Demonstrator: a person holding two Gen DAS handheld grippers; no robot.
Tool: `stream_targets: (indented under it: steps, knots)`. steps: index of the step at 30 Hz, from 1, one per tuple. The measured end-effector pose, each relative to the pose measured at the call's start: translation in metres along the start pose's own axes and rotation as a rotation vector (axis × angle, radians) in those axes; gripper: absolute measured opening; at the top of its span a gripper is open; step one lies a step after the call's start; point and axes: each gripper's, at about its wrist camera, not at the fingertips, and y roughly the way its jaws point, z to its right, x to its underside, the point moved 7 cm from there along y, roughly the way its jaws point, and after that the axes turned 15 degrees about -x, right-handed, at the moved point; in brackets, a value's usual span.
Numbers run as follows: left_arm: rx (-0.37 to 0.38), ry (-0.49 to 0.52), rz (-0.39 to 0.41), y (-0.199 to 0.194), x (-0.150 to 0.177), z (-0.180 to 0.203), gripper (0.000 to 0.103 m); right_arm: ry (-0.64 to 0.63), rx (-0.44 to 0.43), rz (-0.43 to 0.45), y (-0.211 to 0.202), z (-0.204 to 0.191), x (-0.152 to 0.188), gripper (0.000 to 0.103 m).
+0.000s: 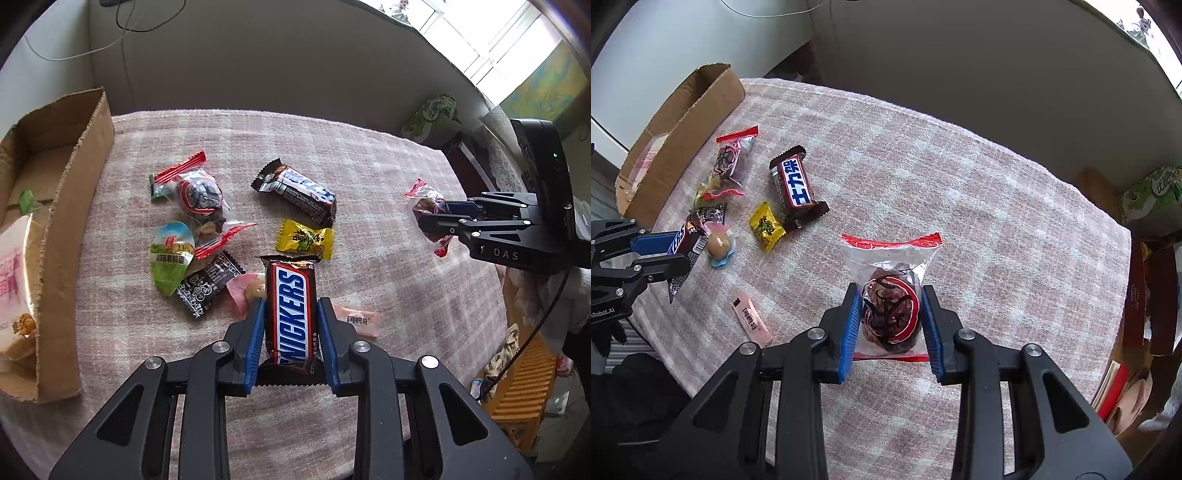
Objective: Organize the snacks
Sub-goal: 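Carry the Snickers bar and chocolate bag over the cardboard box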
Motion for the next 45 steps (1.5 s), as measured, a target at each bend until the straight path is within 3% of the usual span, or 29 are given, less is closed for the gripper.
stream_targets:
  steps: [13, 27, 36, 45]
  knots:
    - [-0.042, -0.07, 0.07, -0.045, -0.016, -0.071, 0.027, -0.096, -0.073, 0.051, 0.0, -0.09, -0.045, 0.033]
    - [-0.123, -0.223, 0.096, -0.058, -0.022, -0.173, 0.027, -0.24, -0.147, 0.055, 0.031, -0.199, -0.118, 0.033]
    - [-0.162, -0.279, 0.095, -0.048, -0.039, -0.214, 0.027, -0.279, -0.161, 0.035, 0.065, -0.236, -0.157, 0.033]
    - [-0.185, -0.294, 0.085, -0.035, -0.05, -0.23, 0.027, -0.281, -0.159, 0.017, 0.094, -0.252, -0.183, 0.033]
